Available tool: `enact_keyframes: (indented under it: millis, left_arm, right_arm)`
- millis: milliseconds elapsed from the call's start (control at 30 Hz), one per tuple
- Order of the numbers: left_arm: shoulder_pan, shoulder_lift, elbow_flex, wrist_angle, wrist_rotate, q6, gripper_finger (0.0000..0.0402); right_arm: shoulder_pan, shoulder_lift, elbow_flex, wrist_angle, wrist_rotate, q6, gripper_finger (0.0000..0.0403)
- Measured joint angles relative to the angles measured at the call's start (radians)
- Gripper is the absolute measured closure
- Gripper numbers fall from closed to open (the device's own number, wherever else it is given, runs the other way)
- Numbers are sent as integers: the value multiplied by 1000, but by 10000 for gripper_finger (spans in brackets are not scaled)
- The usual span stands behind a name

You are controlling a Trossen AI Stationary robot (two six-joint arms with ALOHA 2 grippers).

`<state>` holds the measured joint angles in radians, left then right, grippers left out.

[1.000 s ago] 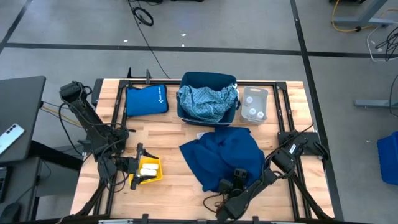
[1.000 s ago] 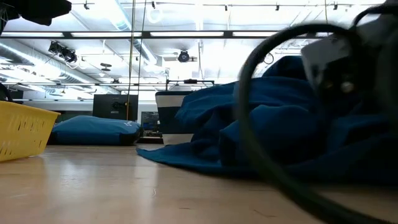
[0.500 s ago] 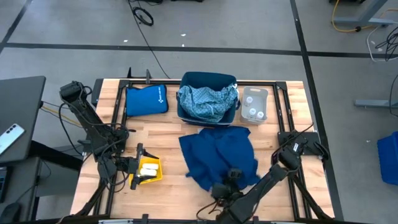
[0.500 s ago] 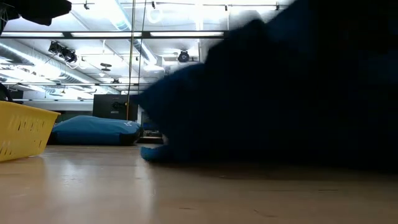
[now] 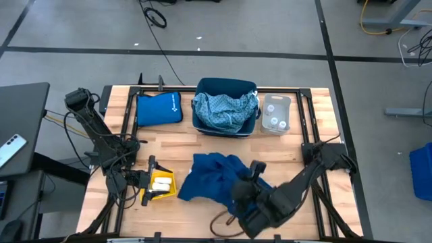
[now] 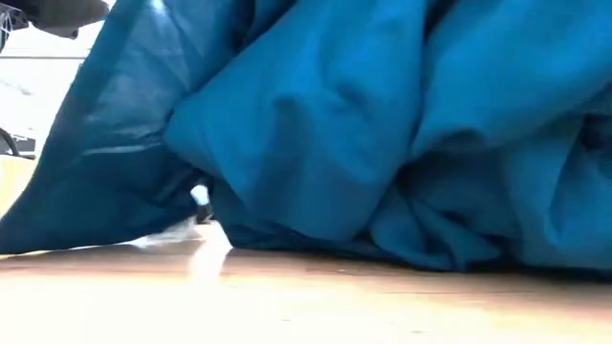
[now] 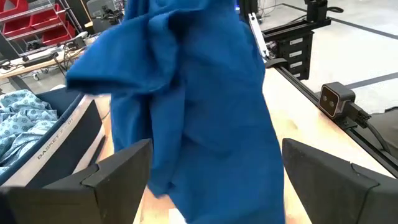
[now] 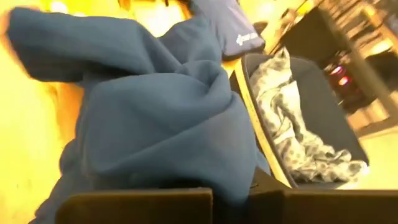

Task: Pick & Place Medicine items
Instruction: Put the blue patient gown into the blue bin

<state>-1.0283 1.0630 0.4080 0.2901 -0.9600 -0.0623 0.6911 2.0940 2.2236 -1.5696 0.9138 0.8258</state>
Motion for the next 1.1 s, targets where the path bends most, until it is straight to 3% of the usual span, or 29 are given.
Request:
enact_keyframes:
  millis: [233, 433, 667, 900, 1100]
  left_arm:
    - [0, 0, 0, -1, 8, 0, 40]
    - [0, 0, 0, -2, 18, 1, 40]
    - [0, 0, 0, -2, 18, 2, 40]
    - [0, 0, 0, -3, 19, 2, 40]
    - [0, 0, 0, -10, 19, -1, 40]
  right_arm:
    - [-98, -36, -87, 0, -230, -2, 401]
    - [-184, -35, -294, 47, -447, -44, 396]
    - [-242, -35, -482, 293, -694, -199, 297]
    - [-279, -43, -391, 265, -845, -280, 174]
    - [-306, -84, -230, 225, -932, -314, 143]
